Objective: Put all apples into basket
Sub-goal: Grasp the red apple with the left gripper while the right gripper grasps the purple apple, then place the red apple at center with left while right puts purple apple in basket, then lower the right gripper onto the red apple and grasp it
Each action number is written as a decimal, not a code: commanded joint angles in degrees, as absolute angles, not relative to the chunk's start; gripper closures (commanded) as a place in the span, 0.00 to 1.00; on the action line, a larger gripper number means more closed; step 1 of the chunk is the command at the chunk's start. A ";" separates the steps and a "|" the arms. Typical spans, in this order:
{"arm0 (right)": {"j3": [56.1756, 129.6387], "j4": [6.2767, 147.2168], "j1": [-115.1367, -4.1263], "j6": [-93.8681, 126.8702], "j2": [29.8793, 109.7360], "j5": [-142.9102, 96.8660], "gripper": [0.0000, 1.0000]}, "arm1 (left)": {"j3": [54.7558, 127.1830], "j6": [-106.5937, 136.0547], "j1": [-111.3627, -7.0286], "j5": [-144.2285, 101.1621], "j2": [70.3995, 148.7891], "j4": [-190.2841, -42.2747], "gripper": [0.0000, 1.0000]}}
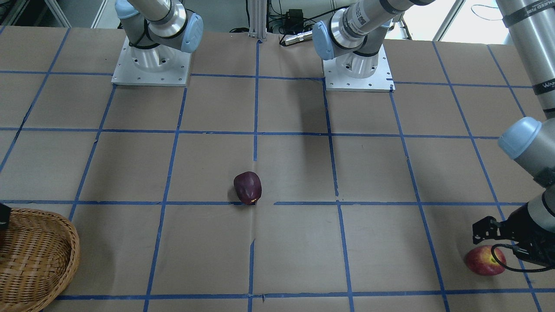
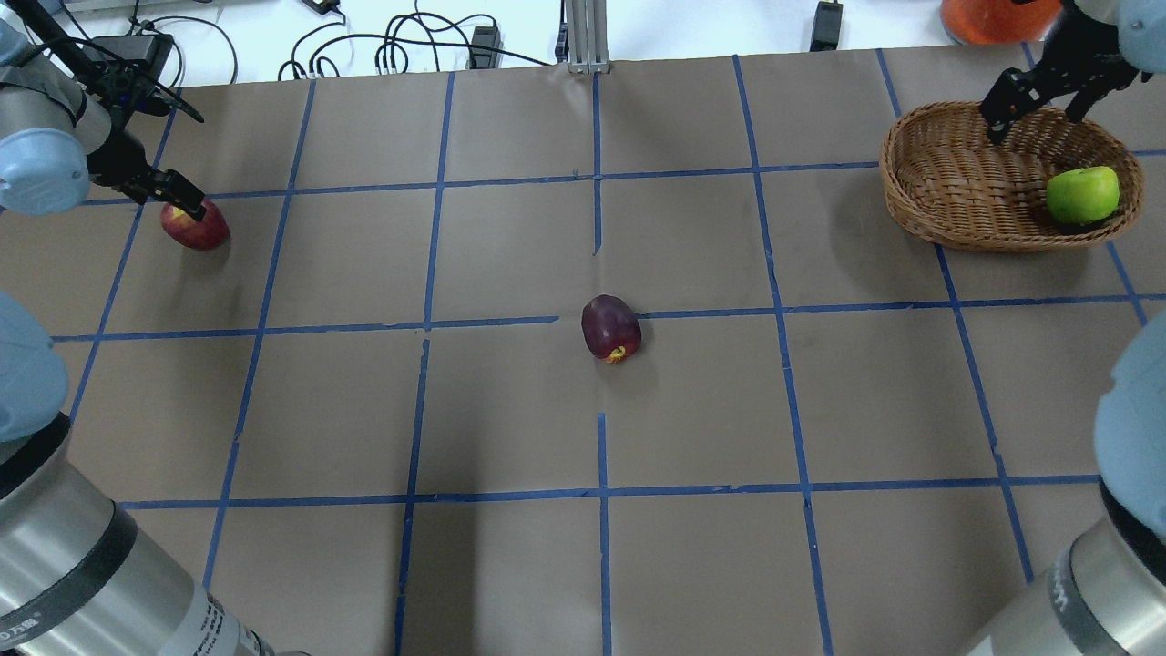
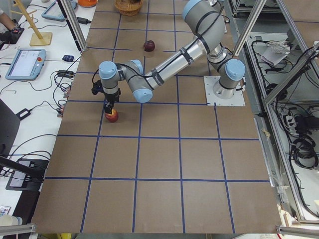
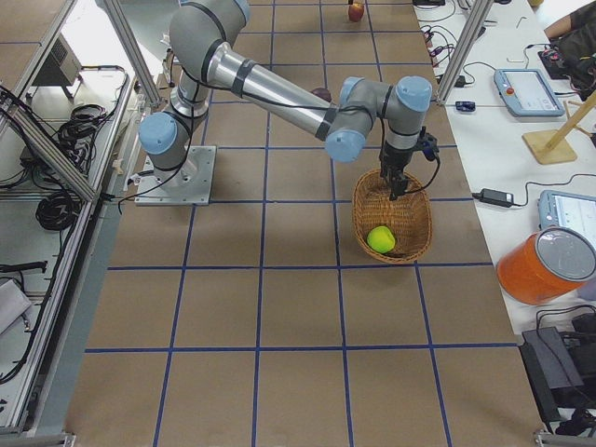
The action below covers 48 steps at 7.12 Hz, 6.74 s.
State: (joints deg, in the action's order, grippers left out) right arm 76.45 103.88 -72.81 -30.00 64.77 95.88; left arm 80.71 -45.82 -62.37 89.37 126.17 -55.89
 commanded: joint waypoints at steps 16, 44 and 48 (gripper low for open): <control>94.13 116.54 -108.72 -0.09 59.33 82.00 0.79 | 87.35 17.18 -94.27 85.08 109.42 -75.68 0.87; 87.78 104.22 -105.80 12.02 63.99 81.05 0.00 | 89.12 3.07 -93.08 90.00 87.36 -92.98 0.00; 90.00 112.76 -109.16 17.75 58.72 81.38 0.00 | 88.86 6.32 -92.46 88.60 87.63 -98.61 0.00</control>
